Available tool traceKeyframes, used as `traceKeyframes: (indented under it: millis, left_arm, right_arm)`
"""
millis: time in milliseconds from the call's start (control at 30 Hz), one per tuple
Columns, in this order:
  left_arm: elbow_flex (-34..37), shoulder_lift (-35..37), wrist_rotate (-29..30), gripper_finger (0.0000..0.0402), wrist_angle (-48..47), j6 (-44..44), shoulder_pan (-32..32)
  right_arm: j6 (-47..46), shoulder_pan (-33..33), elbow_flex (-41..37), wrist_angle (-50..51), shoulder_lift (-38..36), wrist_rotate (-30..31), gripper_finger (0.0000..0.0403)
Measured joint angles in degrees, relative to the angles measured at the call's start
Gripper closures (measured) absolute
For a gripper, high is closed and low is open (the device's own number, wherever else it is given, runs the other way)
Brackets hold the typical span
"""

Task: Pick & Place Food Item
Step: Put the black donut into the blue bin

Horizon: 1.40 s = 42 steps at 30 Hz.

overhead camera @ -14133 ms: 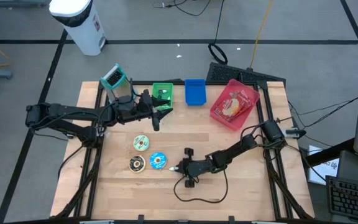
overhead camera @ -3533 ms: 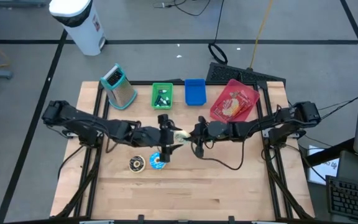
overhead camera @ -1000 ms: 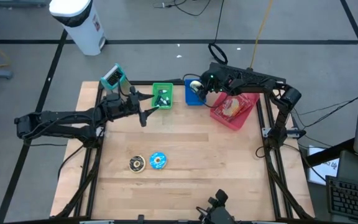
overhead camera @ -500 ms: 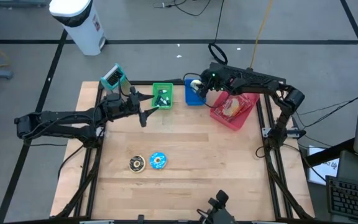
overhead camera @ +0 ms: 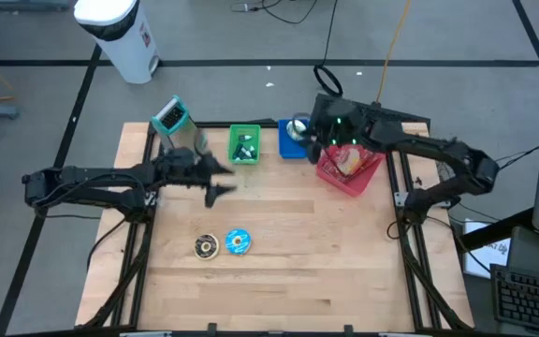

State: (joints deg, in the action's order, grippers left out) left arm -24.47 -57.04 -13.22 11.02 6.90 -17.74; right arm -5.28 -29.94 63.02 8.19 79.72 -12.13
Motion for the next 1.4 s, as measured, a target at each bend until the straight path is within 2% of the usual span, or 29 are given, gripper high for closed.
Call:
traceKeyframes:
  millis: [100,200,300,467,600,700,833,1000,1200,1300,1400]
  left_arm:
    - [-0.01,0.0,-3.18,0.0119,-11.32,4.65,4.62]
    - [0.0,0.0,0.55,0.0119,-23.26,11.14,11.64]
    - [0.01,-0.02,5.7,0.0119,-31.27,19.61,19.57]
    - [0.0,-0.03,13.94,0.0119,-34.39,31.01,31.82]
    - [0.0,-1.82,18.83,0.0119,-34.94,37.55,38.1]
    - [0.0,-3.9,21.41,0.0119,-36.61,41.91,40.39]
    - [-0.06,-8.79,20.78,0.0119,-35.59,44.58,41.92]
    - [-0.23,-14.05,20.39,0.0119,-32.87,44.85,42.62]
    - [-0.34,-15.65,20.73,0.0122,-32.62,44.72,42.64]
    - [-0.21,-15.41,20.42,0.0149,-32.52,44.29,42.62]
    - [-0.06,-14.5,19.38,0.0201,-31.92,44.11,42.56]
  right_arm:
    - [-0.05,5.94,-0.03,2.65,-2.3,1.54,0.0224]
    - [0.49,12.1,-0.02,3.24,-2.92,5.16,0.0227]
    - [1.98,17.24,-0.04,3.52,-2.82,9.5,0.0227]
    - [4.17,22.31,-0.1,3.33,-1.65,15.99,0.023]
    - [3.33,23.4,-0.02,2.72,-1.9,16.83,0.0231]
    - [1.74,23.48,-0.04,2.88,-1.77,16.75,0.0232]
    - [1.33,23.48,-0.04,2.83,-1.83,16.67,0.0232]
    - [0.38,23.48,-0.04,2.84,-1.81,16.62,0.0232]
    - [0.38,23.48,-0.04,2.89,-1.79,16.6,0.0232]
    - [0.38,23.48,-0.04,2.93,-1.79,16.62,0.0232]
    - [0.38,23.48,-1.24,1.52,-1.79,16.64,0.0232]
